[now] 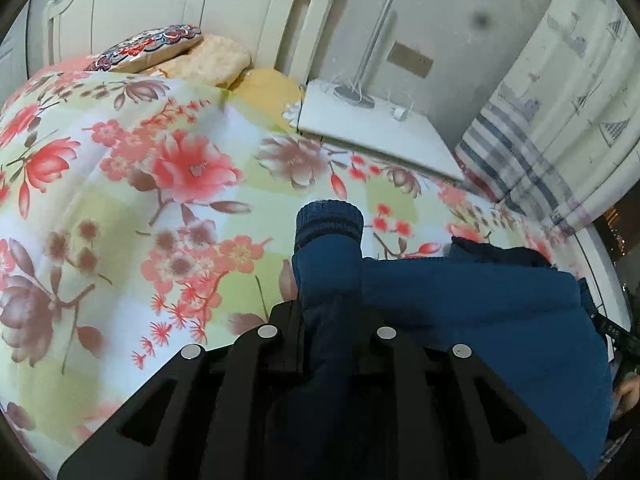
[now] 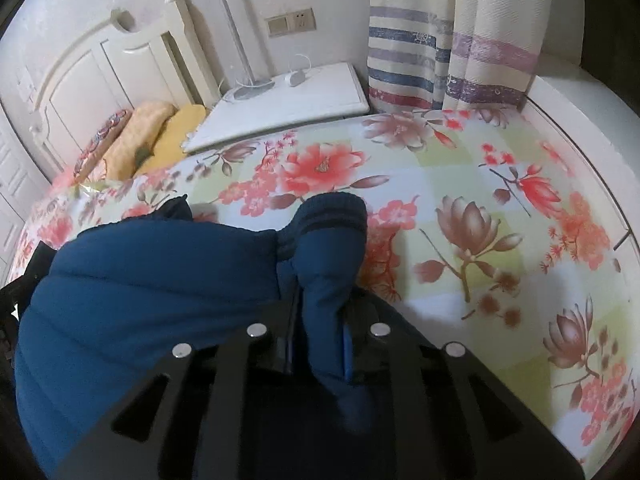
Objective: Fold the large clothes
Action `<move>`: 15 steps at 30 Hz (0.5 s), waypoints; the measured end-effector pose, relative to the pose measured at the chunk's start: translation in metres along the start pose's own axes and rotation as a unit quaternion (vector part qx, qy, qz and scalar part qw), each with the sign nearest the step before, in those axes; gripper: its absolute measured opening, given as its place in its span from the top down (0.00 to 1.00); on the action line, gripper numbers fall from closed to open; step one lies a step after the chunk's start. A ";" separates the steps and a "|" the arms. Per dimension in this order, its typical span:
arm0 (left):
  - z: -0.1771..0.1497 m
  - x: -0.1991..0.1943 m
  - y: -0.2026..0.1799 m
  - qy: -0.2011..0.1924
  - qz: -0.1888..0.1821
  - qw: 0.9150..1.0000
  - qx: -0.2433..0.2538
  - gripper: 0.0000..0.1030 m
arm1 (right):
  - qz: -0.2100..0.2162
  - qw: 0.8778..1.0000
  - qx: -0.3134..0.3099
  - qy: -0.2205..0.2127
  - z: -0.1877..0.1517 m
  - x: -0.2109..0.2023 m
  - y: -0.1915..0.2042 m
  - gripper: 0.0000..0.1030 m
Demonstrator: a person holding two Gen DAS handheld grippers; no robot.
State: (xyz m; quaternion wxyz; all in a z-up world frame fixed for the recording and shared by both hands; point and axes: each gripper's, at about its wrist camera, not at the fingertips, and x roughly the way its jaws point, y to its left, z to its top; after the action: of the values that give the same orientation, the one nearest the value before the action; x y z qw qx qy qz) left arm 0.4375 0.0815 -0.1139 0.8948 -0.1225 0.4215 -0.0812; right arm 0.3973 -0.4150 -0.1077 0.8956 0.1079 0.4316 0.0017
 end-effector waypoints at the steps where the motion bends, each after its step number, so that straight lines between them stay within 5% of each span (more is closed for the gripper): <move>1: -0.001 0.002 0.001 0.002 0.002 1.000 -0.001 0.79 | -0.001 1.000 0.002 -0.001 0.000 0.002 -0.001 0.82; 3: -0.001 0.004 0.000 0.008 0.019 1.000 0.001 0.67 | -0.013 1.000 0.003 -0.008 -0.001 0.004 -0.002 0.77; 5: 0.000 0.004 0.003 0.013 0.023 1.000 -0.012 0.57 | -0.029 1.000 0.006 -0.010 -0.004 0.001 -0.003 0.61; 7: 0.002 -0.009 0.010 -0.005 0.042 0.998 -0.038 0.29 | -0.051 0.998 0.020 -0.007 -0.003 -0.008 -0.008 0.28; 11: 0.006 -0.083 0.003 -0.159 0.037 0.985 -0.057 0.13 | -0.043 0.995 -0.009 -0.086 0.001 -0.060 0.017 0.28; 15: 0.018 -0.084 -0.072 -0.134 0.070 0.987 0.055 0.09 | -0.038 0.982 -0.160 -0.088 0.006 -0.059 0.118 0.28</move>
State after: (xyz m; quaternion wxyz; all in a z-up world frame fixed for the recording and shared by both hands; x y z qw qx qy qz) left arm 0.3951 0.0364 -0.0203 0.9521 -0.0533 0.3002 -0.0239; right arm 0.3752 -0.3068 -0.0353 0.9351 -0.0536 0.3491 0.0273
